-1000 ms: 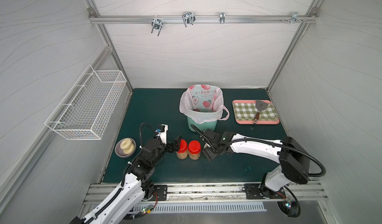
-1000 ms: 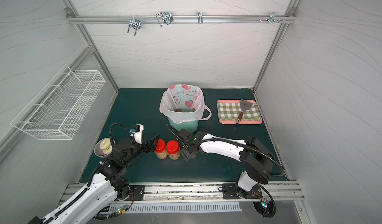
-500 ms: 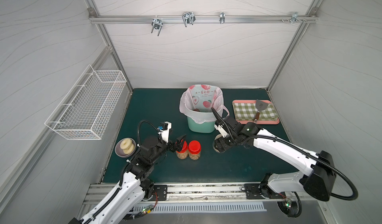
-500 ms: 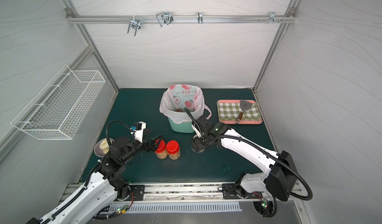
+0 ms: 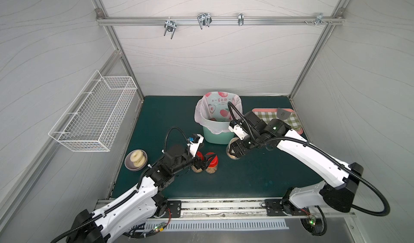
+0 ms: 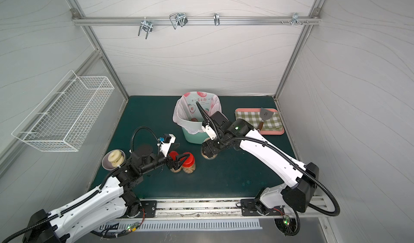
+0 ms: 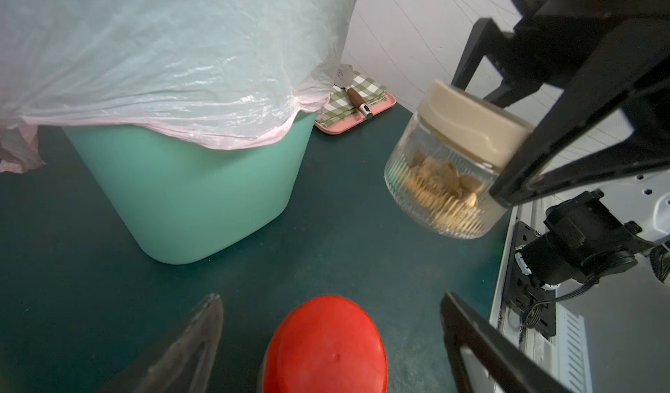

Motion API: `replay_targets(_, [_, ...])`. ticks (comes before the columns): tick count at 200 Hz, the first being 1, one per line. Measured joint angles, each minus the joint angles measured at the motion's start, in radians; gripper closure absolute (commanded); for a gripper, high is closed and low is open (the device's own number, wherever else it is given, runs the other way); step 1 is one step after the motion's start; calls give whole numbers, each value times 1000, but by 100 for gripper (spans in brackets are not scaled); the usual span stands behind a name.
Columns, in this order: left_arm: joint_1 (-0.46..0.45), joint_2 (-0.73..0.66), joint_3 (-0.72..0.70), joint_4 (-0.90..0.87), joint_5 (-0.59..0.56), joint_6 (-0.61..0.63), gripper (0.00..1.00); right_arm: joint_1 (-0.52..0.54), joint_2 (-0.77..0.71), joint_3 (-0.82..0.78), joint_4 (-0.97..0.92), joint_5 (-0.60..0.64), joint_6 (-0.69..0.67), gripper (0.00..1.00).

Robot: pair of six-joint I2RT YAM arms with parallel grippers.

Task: Empty moldy peanuts from jars
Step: Pick up the jar from the center of the board.

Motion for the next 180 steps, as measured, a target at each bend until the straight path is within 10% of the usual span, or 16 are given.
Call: replay_targets(180, [-84, 50, 68, 122, 242, -6, 1, 124, 175, 364, -217, -149, -93, 57])
